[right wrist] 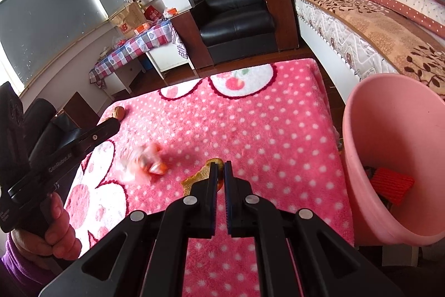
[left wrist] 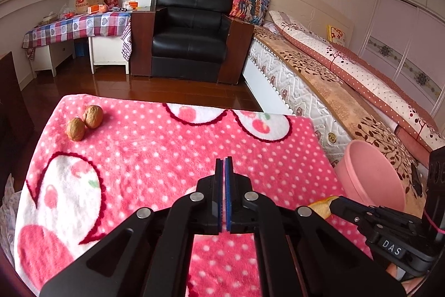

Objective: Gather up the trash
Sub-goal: 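Carry the orange peel over the pink bucket with the right gripper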

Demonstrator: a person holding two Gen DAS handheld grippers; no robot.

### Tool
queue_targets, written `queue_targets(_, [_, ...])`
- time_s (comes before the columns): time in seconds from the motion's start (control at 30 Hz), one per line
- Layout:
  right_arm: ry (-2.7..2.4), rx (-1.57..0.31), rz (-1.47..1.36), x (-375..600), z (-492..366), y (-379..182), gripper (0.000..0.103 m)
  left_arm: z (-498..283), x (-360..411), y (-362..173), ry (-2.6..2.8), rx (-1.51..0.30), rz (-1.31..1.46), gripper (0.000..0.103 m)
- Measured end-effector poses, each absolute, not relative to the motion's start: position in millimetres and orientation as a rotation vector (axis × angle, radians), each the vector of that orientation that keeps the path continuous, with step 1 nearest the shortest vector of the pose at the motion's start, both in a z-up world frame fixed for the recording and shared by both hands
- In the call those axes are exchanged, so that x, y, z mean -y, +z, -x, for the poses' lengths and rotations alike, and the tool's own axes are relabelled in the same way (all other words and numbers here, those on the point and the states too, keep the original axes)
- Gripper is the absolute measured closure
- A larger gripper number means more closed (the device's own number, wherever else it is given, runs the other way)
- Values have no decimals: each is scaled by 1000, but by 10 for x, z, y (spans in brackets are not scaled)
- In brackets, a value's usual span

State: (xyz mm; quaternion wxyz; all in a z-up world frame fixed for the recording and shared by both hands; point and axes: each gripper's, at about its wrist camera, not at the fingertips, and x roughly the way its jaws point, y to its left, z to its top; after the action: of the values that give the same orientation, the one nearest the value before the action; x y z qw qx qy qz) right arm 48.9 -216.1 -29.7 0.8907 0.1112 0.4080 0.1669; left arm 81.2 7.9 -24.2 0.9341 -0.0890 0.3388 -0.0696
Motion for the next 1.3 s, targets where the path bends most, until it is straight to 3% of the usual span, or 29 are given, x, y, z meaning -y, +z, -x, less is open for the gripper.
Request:
queue_targets(0.57, [273, -757, -262, 2656, -336, -15, 99, -695, 305, 81, -229, -643, 184, 103])
queue_targets(1.3, [-30, -691, -325, 3936, -172, 3, 99, -803, 1568, 155, -514, -670, 79, 103])
